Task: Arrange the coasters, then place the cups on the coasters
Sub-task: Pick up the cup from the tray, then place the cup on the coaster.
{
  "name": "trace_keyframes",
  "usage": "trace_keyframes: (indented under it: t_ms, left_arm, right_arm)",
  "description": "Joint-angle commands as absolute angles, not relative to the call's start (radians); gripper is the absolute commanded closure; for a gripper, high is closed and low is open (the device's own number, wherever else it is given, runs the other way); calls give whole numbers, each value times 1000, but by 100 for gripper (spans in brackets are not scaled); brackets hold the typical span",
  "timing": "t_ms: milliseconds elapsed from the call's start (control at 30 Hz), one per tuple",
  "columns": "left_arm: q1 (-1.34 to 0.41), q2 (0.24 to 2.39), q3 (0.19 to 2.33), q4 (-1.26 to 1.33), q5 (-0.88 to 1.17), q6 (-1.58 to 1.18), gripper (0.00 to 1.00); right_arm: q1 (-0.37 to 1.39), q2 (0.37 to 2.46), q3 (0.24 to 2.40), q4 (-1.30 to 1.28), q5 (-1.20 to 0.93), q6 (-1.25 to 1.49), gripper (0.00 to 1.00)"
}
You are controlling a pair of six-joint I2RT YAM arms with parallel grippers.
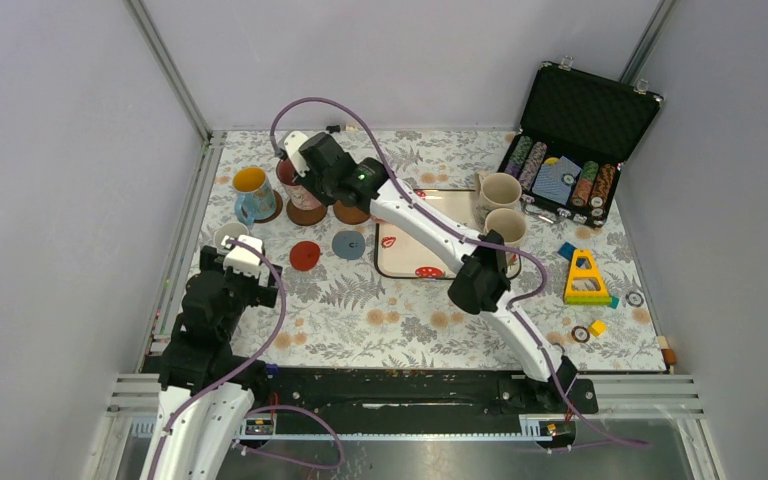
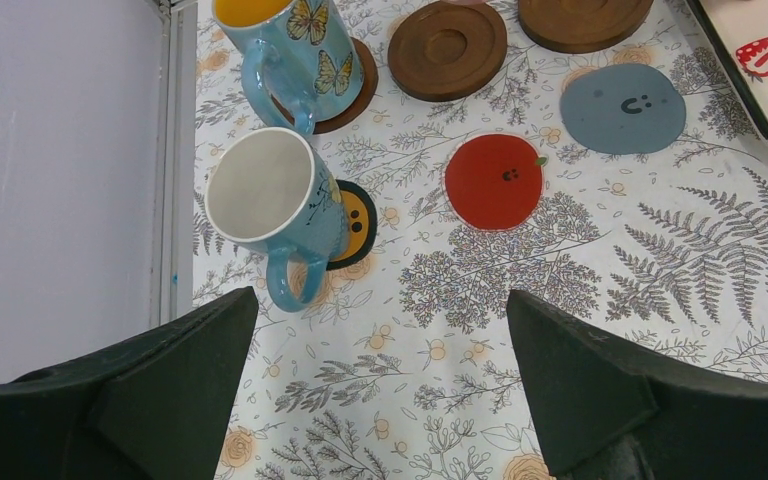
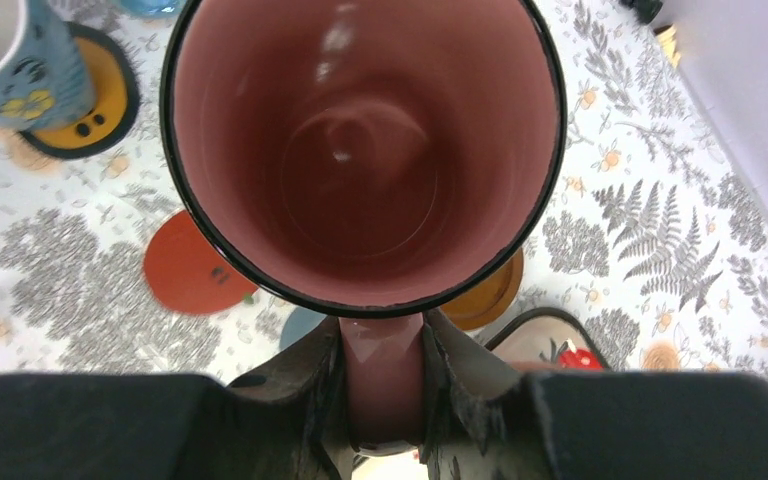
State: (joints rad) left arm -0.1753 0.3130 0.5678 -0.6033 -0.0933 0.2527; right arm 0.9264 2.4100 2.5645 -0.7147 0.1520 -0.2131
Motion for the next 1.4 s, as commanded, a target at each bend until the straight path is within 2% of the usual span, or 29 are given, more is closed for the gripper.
trace_keyframes:
  t_ms: [0,300,1367]
  left_arm:
    - [-161,303,574,-563,-76,241,1]
    - [-150,300,574,-563,-73,242,1]
    - [-144,296,574,-566,-70,245,1]
  right_arm:
    - [920,2426,2603,-439,234,-279,100]
    - [918,2526,2637,-363,238,-294,100]
    - [884,2675,2756,-402,125,-211,100]
